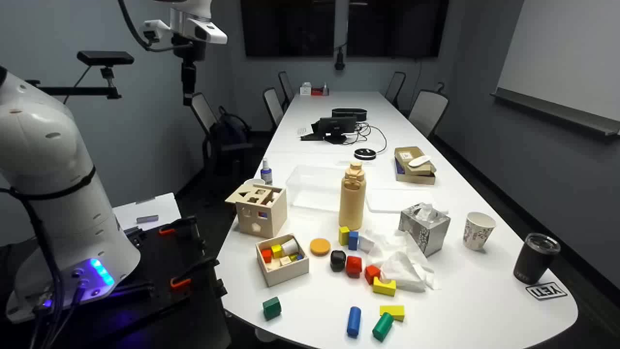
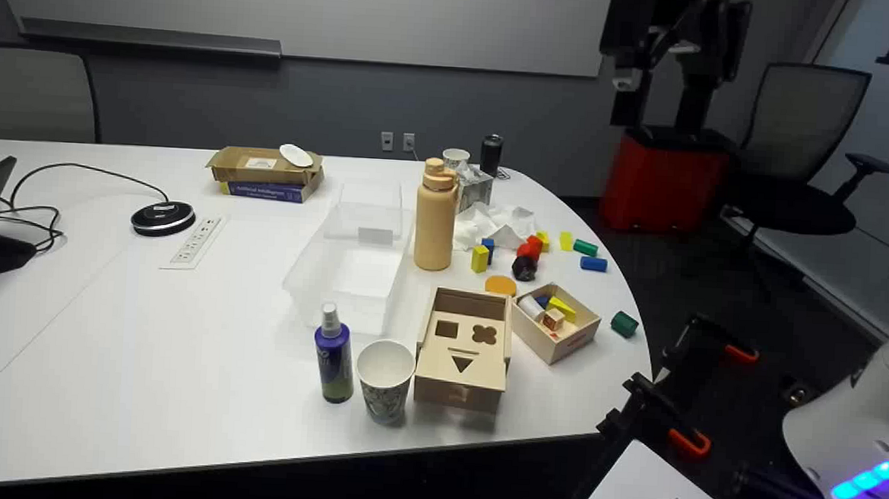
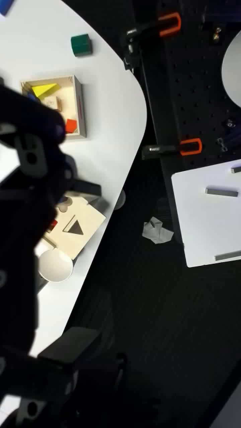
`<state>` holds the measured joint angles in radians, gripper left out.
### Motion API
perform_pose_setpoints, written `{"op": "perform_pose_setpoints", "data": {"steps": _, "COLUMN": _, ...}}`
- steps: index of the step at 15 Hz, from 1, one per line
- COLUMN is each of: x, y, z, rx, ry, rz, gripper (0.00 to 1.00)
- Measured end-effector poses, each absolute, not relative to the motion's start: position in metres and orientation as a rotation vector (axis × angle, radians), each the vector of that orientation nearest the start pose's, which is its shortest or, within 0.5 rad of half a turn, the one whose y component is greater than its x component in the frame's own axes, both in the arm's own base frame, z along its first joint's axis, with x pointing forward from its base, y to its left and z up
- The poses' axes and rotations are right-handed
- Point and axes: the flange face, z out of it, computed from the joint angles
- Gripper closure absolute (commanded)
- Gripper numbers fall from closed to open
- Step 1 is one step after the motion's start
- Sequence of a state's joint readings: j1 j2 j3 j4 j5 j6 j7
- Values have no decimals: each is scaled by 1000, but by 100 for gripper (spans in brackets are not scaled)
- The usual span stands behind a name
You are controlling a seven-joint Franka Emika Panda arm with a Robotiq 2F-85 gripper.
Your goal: Put the black object in the bowl
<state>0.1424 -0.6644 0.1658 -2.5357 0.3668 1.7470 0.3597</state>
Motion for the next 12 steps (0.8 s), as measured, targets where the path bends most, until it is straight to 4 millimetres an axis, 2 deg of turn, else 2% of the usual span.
{"op": "perform_pose_setpoints", "data": {"steps": 4, "x": 314, "y": 136, "z": 480, "rx": -2912, "ry": 269, "rz": 286, "gripper": 0}}
{"op": "perform_pose_setpoints", "data": {"steps": 6, "x": 324, "y": 130, "z": 481, "rx": -2899, "ry": 310, "rz": 216, "gripper": 0}}
{"op": "perform_pose_setpoints", "data": {"steps": 7, "x": 336, "y": 122, "z": 482, "rx": -2881, "ry": 357, "rz": 146, "gripper": 0}}
{"op": "perform_pose_setpoints", "data": {"steps": 10, "x": 379, "y": 83, "z": 476, "rx": -2810, "ry": 539, "rz": -40, "gripper": 0}}
{"op": "perform_pose_setpoints", "data": {"steps": 12, "x": 412, "y": 44, "z": 463, "rx": -2750, "ry": 688, "rz": -144, "gripper": 0}}
